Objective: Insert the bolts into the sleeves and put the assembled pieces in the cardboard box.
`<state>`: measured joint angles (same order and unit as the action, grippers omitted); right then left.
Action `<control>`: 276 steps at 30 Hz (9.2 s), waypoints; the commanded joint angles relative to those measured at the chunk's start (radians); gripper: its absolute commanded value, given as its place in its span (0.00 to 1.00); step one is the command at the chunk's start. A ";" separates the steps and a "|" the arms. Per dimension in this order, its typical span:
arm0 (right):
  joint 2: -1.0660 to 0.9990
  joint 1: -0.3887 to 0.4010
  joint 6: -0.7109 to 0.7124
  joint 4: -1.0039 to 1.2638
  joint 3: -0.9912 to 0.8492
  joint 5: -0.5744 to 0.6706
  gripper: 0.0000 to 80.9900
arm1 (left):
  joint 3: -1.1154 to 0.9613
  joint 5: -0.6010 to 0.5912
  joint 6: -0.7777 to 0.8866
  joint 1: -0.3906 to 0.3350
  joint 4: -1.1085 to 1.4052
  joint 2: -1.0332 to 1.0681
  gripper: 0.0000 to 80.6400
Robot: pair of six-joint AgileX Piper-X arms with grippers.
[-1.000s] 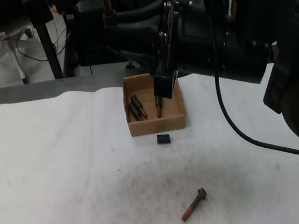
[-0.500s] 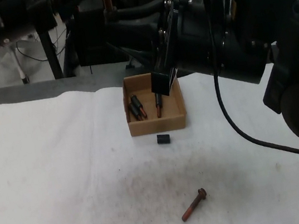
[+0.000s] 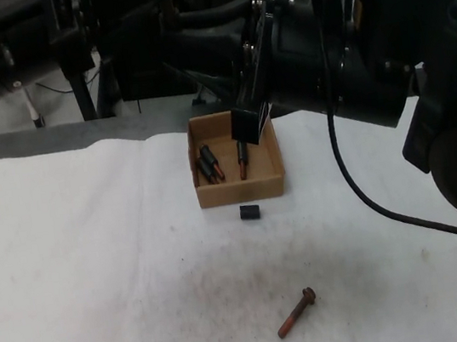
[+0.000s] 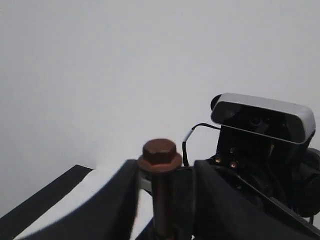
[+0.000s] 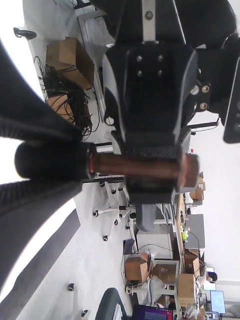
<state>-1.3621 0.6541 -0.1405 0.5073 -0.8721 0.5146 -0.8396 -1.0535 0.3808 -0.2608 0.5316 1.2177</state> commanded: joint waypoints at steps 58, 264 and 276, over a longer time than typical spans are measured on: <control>-0.917 -0.217 -0.039 -1.131 -1.092 -0.389 0.40 | 0.001 0.482 -0.044 -0.001 -0.702 -0.012 0.00; 0.189 -0.525 0.088 -1.436 -0.221 -0.373 0.01 | -0.089 0.885 -0.478 -0.369 -0.781 0.150 0.00; 0.189 -0.525 0.088 -1.436 -0.221 -0.252 0.01 | -0.191 0.797 -0.372 -0.367 -0.975 0.390 0.38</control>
<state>-1.1860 0.1304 -0.0527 -0.9316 -1.0907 0.1843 -0.9493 -0.2254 -0.0449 -0.6312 -0.3059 1.5121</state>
